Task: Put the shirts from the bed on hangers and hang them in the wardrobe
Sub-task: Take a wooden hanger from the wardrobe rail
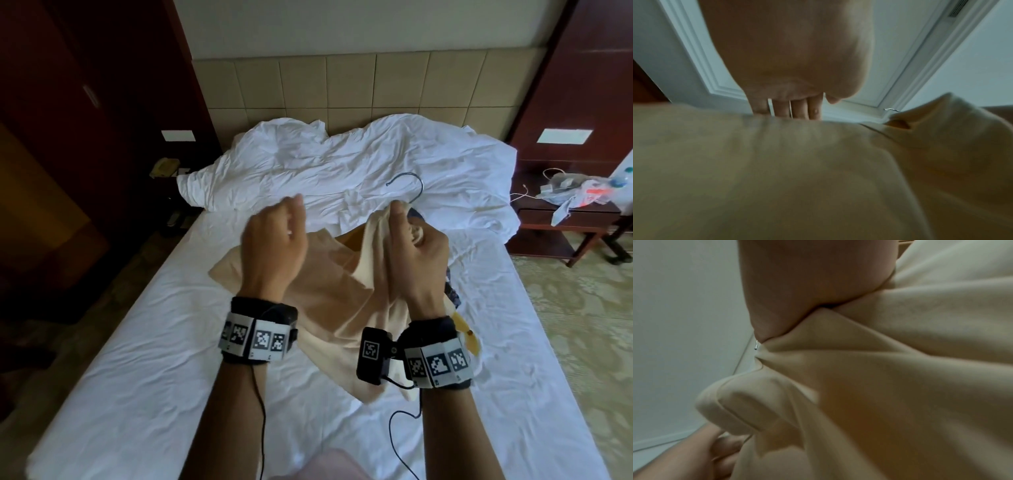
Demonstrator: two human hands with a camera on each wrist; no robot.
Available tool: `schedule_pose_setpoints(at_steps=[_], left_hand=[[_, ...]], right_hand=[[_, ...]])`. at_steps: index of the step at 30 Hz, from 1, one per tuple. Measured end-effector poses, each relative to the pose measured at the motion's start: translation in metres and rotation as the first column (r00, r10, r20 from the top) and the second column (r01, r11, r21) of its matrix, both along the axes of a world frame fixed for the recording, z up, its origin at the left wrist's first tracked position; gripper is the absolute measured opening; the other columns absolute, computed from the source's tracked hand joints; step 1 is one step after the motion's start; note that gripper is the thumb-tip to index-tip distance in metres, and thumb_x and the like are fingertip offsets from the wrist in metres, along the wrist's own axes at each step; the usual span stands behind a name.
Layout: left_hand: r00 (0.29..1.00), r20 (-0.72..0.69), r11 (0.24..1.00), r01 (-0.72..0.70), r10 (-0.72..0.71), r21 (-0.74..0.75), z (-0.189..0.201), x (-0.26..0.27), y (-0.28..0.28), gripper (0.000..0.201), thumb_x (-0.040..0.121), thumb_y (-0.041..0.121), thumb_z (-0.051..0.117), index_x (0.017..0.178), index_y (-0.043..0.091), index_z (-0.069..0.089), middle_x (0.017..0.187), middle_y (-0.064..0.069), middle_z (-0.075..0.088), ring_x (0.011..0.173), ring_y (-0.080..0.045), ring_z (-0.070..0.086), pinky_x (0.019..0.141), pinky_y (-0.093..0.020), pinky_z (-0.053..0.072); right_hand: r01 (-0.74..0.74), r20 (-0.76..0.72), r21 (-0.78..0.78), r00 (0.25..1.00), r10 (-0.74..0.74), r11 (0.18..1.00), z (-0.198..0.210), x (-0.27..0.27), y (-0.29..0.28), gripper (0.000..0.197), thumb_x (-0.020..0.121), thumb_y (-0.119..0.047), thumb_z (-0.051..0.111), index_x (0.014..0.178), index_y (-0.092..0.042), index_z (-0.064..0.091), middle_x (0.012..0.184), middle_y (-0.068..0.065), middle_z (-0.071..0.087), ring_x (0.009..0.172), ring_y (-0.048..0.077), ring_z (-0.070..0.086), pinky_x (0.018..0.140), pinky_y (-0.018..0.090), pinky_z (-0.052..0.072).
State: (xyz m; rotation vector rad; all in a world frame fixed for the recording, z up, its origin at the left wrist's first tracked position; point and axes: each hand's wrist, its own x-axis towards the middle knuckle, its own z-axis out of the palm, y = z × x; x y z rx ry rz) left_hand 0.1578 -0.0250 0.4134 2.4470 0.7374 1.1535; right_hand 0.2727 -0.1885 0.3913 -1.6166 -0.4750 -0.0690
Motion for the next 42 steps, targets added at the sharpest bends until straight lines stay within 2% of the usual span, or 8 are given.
schedule_pose_setpoints(at_steps=[5, 9, 13, 18, 22, 31, 36, 42], left_hand=[[0.993, -0.066, 0.994, 0.103, -0.1, 0.044, -0.009, 0.017, -0.023, 0.056, 0.109, 0.047, 0.03, 0.073, 0.013, 0.056, 0.066, 0.003, 0.059, 0.063, -0.02, 0.058, 0.062, -0.043, 0.049], [0.966, 0.183, 0.982, 0.19, -0.184, -0.014, -0.006, 0.02, -0.027, 0.029, 0.108, 0.032, 0.044, 0.09, 0.012, 0.056, 0.084, 0.004, 0.058, 0.08, -0.017, 0.057, 0.073, -0.032, 0.048], [0.931, 0.323, 0.968, 0.218, -0.167, -0.128, 0.001, 0.019, -0.023, 0.025, 0.109, 0.017, 0.042, 0.091, 0.007, 0.057, 0.077, 0.006, 0.057, 0.068, -0.013, 0.052, 0.064, -0.029, 0.042], [0.984, -0.145, 0.995, 0.103, -0.102, 0.004, -0.01, 0.017, -0.005, 0.063, 0.109, 0.048, 0.021, 0.082, 0.011, 0.064, 0.08, -0.001, 0.066, 0.079, -0.024, 0.064, 0.08, -0.046, 0.05], [0.942, -0.315, 0.992, 0.1, -0.118, -0.071, -0.013, 0.017, -0.018, 0.076, 0.108, 0.056, 0.021, 0.054, 0.011, 0.05, 0.054, -0.003, 0.057, 0.058, -0.026, 0.059, 0.062, -0.038, 0.041], [0.996, -0.04, 0.992, -0.078, 0.082, 0.104, -0.01, 0.014, -0.014, 0.073, 0.107, 0.051, 0.034, 0.043, 0.018, 0.026, 0.037, 0.002, 0.035, 0.034, -0.023, 0.036, 0.045, -0.029, 0.02], [0.97, 0.116, 0.977, -0.214, 0.215, -0.025, -0.009, 0.005, 0.007, 0.071, 0.108, 0.044, 0.04, 0.041, 0.019, 0.03, 0.037, 0.003, 0.034, 0.034, -0.025, 0.036, 0.047, -0.031, 0.02], [0.933, 0.224, 0.96, -0.275, 0.28, -0.056, -0.007, -0.003, 0.02, 0.071, 0.107, 0.041, 0.041, 0.042, 0.012, 0.036, 0.038, -0.005, 0.039, 0.036, -0.029, 0.036, 0.047, -0.033, 0.023]], right_hand=[[-0.027, 0.032, 0.048, 0.999, 0.026, 0.998, 0.004, -0.007, 0.003, 0.065, 0.102, -0.056, 0.06, 0.061, -0.021, 0.024, 0.049, -0.014, 0.026, 0.05, 0.009, 0.025, 0.052, 0.03, 0.024], [-0.007, 0.035, 0.029, 0.999, 0.006, 1.0, 0.004, -0.005, 0.001, 0.066, 0.101, -0.058, 0.06, 0.06, -0.021, 0.025, 0.048, -0.013, 0.028, 0.049, 0.008, 0.026, 0.051, 0.029, 0.025], [0.014, 0.022, 0.004, 1.0, -0.014, 1.0, 0.003, -0.001, -0.001, 0.065, 0.099, -0.06, 0.061, 0.06, -0.021, 0.027, 0.047, -0.014, 0.03, 0.049, 0.007, 0.028, 0.053, 0.03, 0.027], [-0.002, 0.022, 0.012, 1.0, 0.002, 1.0, 0.002, 0.0, 0.003, 0.067, 0.097, -0.063, 0.062, 0.059, -0.02, 0.028, 0.047, -0.013, 0.033, 0.049, 0.009, 0.031, 0.054, 0.031, 0.029], [-0.024, 0.033, -0.037, 0.999, 0.025, 0.999, 0.0, -0.001, 0.009, 0.071, 0.092, -0.074, 0.059, 0.06, -0.017, 0.032, 0.049, -0.01, 0.037, 0.051, 0.012, 0.035, 0.052, 0.038, 0.034], [-0.172, 0.125, -0.068, 0.976, 0.179, 0.983, -0.005, 0.007, 0.002, 0.061, 0.101, -0.06, 0.057, 0.064, -0.018, 0.032, 0.053, -0.009, 0.035, 0.051, 0.009, 0.033, 0.051, 0.033, 0.029], [-0.02, 0.231, -0.28, 0.969, 0.087, 0.96, -0.014, 0.022, -0.01, 0.07, 0.094, -0.073, 0.052, 0.063, -0.012, 0.04, 0.05, -0.001, 0.045, 0.048, 0.018, 0.044, 0.049, 0.041, 0.039], [0.119, 0.251, -0.342, 0.967, -0.032, 0.932, -0.02, 0.031, -0.017, 0.069, 0.099, -0.072, 0.038, 0.06, -0.015, 0.036, 0.048, -0.002, 0.041, 0.048, 0.013, 0.042, 0.05, 0.034, 0.03]])
